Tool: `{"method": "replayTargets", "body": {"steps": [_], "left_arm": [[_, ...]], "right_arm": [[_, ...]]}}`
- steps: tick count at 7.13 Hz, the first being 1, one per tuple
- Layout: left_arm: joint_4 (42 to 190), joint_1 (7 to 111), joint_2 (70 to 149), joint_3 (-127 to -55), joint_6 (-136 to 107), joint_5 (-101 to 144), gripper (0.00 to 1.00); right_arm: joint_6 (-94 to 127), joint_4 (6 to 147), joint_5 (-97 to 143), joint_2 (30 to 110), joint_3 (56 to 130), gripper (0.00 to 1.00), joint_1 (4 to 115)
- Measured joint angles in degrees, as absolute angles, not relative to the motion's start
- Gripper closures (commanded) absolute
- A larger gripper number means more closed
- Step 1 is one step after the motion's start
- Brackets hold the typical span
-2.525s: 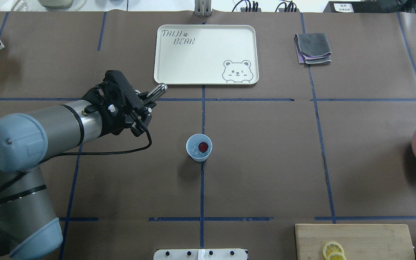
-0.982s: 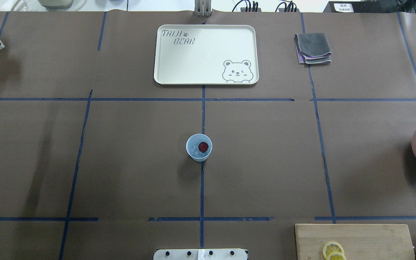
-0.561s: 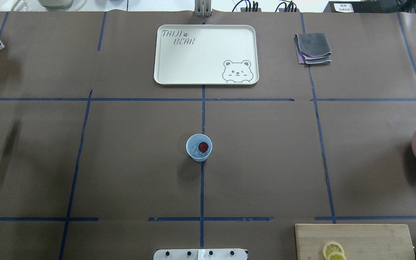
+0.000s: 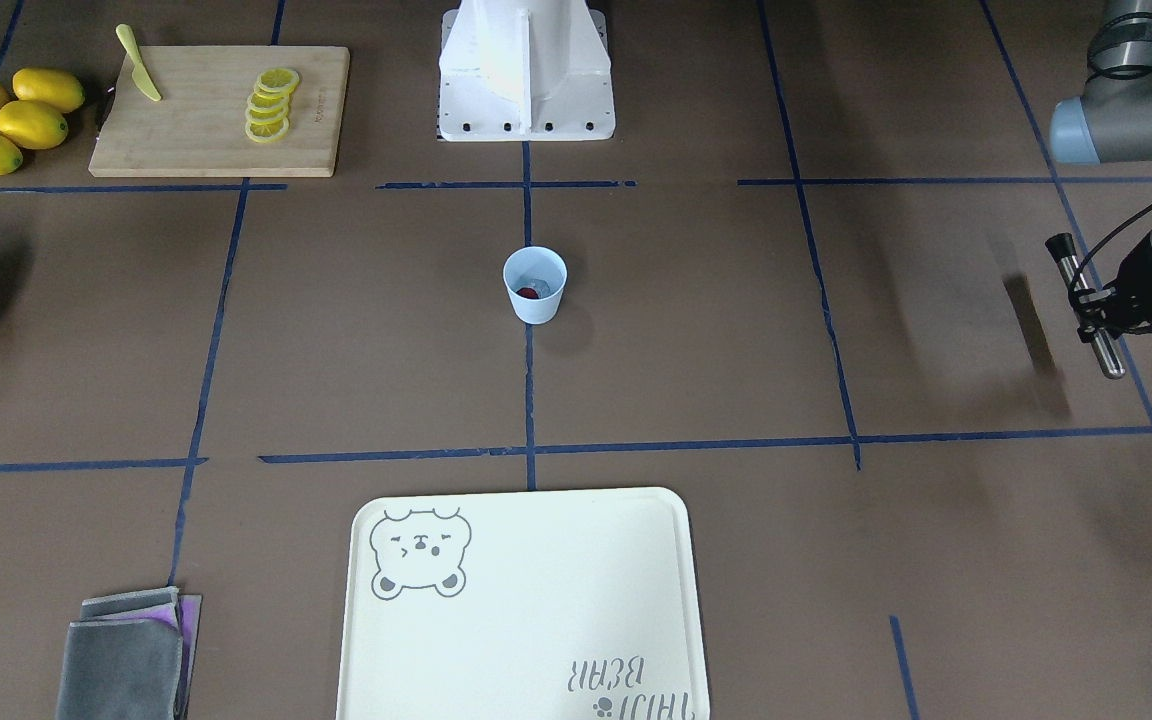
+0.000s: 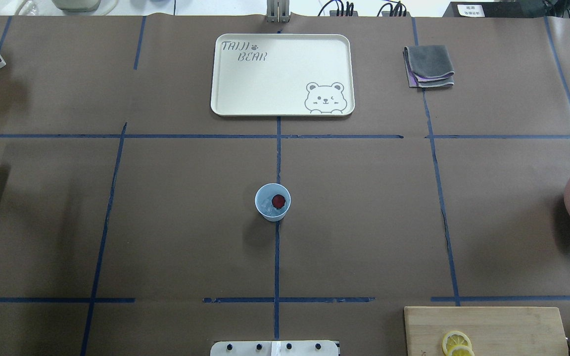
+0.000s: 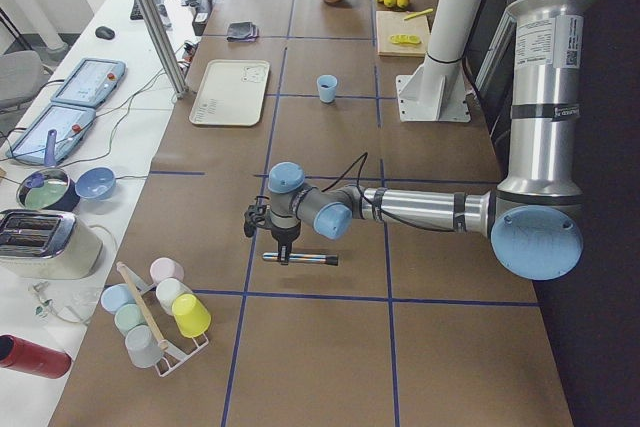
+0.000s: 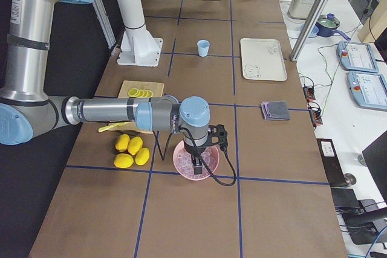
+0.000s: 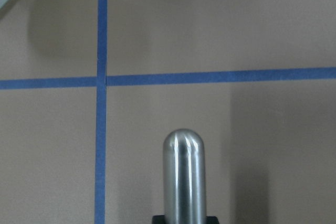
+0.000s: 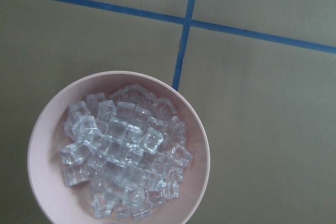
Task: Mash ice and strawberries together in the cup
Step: 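Lower the muddler onto the table and open the left gripper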
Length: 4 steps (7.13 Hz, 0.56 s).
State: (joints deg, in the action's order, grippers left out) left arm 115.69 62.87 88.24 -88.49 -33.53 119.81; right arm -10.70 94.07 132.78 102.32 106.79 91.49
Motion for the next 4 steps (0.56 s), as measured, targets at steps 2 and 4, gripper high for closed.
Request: {"method": "replayTargets", "body": {"steps": [2, 4], "left_arm": [[116.5, 61.5, 88.3, -87.4, -33.5, 119.9, 0.89], [120.5, 61.0, 88.3, -84.4, -33.4, 119.9, 0.01]], "right_arm": [[-10.8, 94.0, 132.8, 102.3, 106.8, 0.00, 91.5], [-10.8, 94.0, 132.8, 102.4, 106.9, 0.00, 91.5]]}}
